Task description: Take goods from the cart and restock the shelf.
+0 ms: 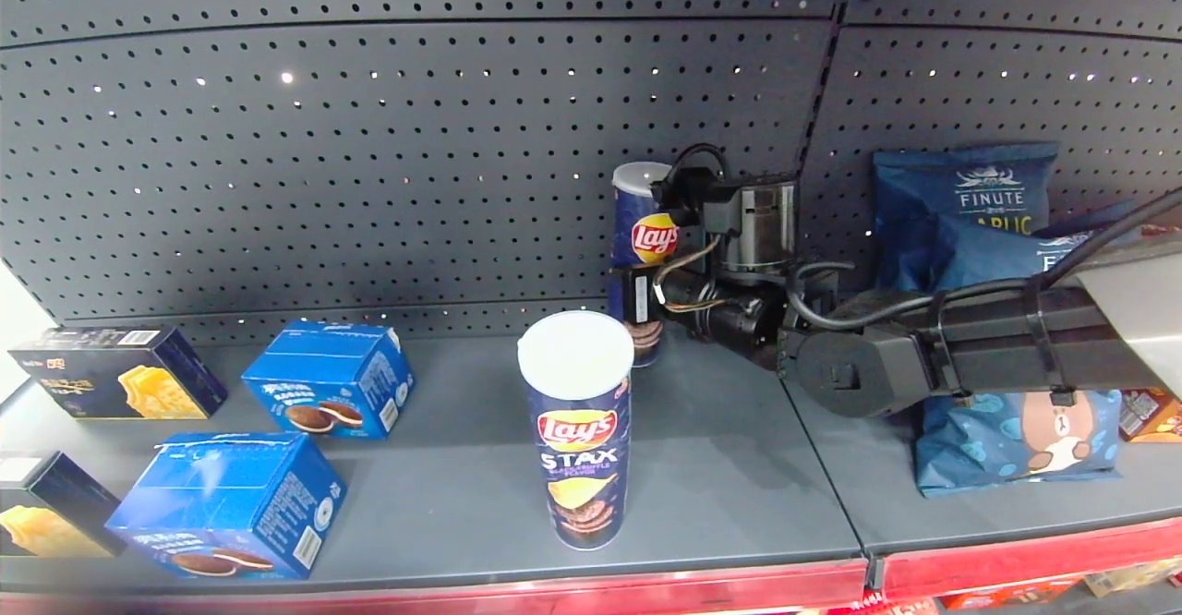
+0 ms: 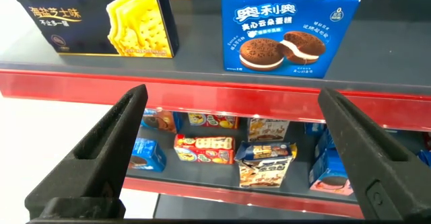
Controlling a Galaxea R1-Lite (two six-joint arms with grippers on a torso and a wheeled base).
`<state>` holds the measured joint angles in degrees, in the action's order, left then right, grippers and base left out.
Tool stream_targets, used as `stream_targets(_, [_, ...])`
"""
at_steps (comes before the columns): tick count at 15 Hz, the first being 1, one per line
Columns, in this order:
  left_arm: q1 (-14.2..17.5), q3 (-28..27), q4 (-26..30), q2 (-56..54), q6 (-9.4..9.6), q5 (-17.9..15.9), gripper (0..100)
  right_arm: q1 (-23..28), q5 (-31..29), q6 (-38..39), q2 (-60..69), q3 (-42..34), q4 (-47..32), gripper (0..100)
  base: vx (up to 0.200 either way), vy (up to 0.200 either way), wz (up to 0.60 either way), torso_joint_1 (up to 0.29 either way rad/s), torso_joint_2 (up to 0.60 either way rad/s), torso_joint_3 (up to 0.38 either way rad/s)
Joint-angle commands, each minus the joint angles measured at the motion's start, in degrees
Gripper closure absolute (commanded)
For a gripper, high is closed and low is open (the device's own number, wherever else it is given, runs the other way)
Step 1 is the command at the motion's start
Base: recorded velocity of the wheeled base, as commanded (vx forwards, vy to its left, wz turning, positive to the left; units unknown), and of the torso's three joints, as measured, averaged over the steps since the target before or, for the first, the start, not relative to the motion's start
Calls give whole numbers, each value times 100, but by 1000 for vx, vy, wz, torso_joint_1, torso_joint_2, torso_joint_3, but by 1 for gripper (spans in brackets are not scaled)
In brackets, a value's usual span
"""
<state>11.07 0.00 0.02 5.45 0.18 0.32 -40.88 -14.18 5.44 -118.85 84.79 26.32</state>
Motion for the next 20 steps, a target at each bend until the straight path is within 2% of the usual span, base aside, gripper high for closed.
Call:
stream_targets(1, [9, 0, -2, 9, -1, 3, 0, -8, 3, -16, -104, -6, 93, 100, 0, 0, 0, 0, 0, 0])
stream_targets(7, [9, 0, -2, 9, -1, 3, 0, 18, 3, -315, -526, 47, 602, 100, 0, 0, 0, 0, 0, 0])
stream_targets(14, [9, 0, -2, 9, -1, 3, 0, 36, 3, -342, -613, 38, 629, 100, 0, 0, 0, 0, 0, 0])
stream_targets(15, [1, 0, -2, 9, -1, 3, 0, 36, 3, -342, -613, 3, 629, 0, 0, 0, 0, 0, 0, 0])
stream_targets(20, [1, 0, -2, 9, -1, 3, 0, 9, -6, -333, -517, -76, 629, 0, 0, 0, 0, 0, 0, 0])
